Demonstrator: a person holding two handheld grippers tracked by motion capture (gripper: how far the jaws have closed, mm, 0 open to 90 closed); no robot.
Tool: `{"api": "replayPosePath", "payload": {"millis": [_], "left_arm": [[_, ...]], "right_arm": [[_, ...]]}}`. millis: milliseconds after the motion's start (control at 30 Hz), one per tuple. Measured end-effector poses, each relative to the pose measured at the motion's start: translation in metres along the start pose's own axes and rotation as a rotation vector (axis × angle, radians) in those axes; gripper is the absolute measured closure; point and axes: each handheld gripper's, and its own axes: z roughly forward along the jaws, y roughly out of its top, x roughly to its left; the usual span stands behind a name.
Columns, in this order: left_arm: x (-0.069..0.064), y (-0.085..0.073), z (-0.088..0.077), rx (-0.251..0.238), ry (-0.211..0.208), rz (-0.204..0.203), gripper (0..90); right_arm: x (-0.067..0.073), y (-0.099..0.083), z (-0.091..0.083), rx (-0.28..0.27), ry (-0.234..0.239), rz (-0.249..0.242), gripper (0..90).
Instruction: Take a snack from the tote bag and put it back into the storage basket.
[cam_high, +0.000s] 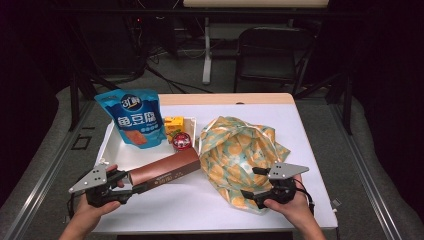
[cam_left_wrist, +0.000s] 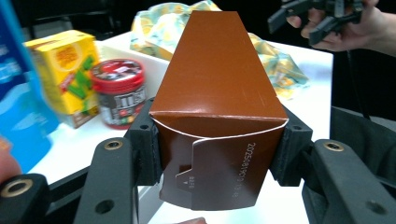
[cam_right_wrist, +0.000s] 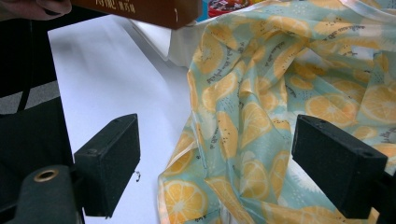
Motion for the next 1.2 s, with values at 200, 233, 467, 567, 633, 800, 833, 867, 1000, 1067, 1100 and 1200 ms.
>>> {"api": "replayPosePath", "payload": {"millis": [200, 233, 467, 567, 633, 800, 833, 867, 1000, 1067, 1100, 1200], "left_arm": [[0.010, -0.008, -0.009, 0.011, 0.041, -0.015, 47.4], [0.011, -0.009, -0.010, 0.015, 0.053, -0.020, 47.4], [0.019, -0.016, -0.016, 0.009, 0.080, -0.045, 47.3], [0.020, -0.019, -0.015, 0.051, 0.076, -0.036, 47.3], [0.020, -0.022, -0.012, 0.062, 0.096, -0.035, 47.3], [0.027, -0.027, -0.005, 0.086, 0.112, -0.048, 47.2], [0.030, -0.028, -0.005, 0.097, 0.081, -0.054, 47.2], [0.031, -0.029, -0.003, 0.082, 0.093, -0.063, 47.2], [0.037, -0.031, -0.003, 0.092, 0.067, -0.079, 47.0], [0.039, -0.034, -0.003, 0.107, 0.053, -0.088, 46.9], [0.039, -0.035, -0.002, 0.120, 0.050, -0.087, 46.9], [0.040, -0.037, 0.000, 0.125, 0.046, -0.091, 46.9]], "right_arm": [[0.000, -0.001, 0.002, 0.006, 0.002, -0.003, 15.1], [0.000, -0.001, 0.002, 0.009, 0.002, -0.003, 15.1], [-0.002, -0.002, 0.003, 0.012, 0.004, 0.001, 15.3], [-0.001, -0.003, 0.004, 0.011, 0.003, 0.003, 15.3], [-0.001, -0.003, 0.005, 0.012, 0.005, 0.002, 15.3], [-0.001, -0.003, 0.006, 0.017, 0.007, 0.001, 15.4], [0.000, -0.003, 0.007, 0.018, 0.008, 0.002, 15.4], [0.000, -0.003, 0.007, 0.021, 0.010, 0.001, 15.4], [0.000, -0.003, 0.009, 0.024, 0.013, -0.004, 15.4], [0.000, -0.003, 0.009, 0.024, 0.010, -0.003, 15.4], [0.000, -0.003, 0.009, 0.025, 0.011, -0.002, 15.4], [0.000, -0.004, 0.009, 0.023, 0.007, 0.004, 15.5]]}}
